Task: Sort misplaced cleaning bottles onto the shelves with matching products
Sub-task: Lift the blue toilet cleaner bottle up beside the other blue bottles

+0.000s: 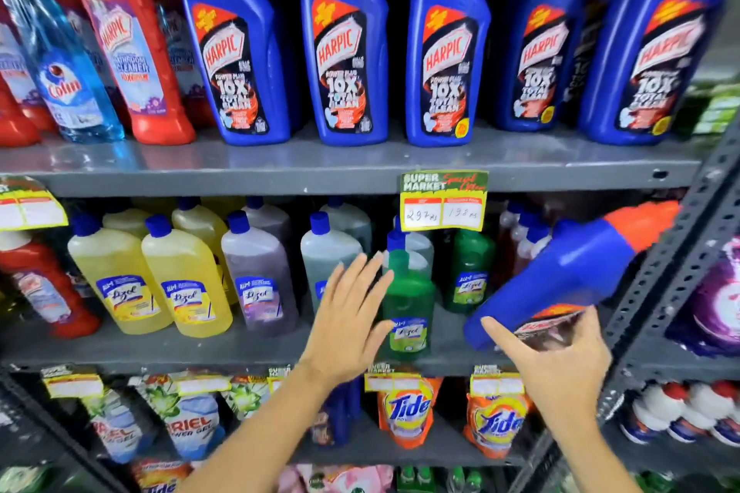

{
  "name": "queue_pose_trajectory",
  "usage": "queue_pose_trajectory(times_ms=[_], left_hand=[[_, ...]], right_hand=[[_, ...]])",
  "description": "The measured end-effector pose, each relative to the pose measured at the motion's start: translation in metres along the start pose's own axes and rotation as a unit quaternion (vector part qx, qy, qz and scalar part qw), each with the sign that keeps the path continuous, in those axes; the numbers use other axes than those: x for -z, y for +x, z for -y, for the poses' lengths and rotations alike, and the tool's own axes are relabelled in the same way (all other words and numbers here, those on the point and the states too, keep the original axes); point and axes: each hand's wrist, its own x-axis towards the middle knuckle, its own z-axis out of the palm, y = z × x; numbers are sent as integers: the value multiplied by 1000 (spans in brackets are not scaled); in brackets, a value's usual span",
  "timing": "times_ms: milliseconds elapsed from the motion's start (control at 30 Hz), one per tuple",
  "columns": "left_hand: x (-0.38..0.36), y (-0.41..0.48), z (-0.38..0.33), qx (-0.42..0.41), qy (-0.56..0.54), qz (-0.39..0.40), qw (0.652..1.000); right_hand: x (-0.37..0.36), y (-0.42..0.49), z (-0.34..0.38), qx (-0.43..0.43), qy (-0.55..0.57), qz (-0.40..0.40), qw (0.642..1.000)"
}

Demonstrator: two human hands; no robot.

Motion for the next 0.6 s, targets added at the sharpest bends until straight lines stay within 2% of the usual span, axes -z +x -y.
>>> queue_pose_trajectory(times_ms=[100,167,233,367,600], left_hand=[[50,71,-4,-65,19,-123,990],[75,114,-1,-55,46,-151,986],[89,145,8,-20,57,-119,991],[92,166,18,56,110,17,992],[95,162,9,65,102,-17,992]], right_hand=[[13,42,62,79,24,-9,997],[16,71,99,109,40,-17,993],[13,99,129,131,28,-43,990],[1,151,170,146,-25,-82,986],[-24,202,168,61,-156,-9,986]])
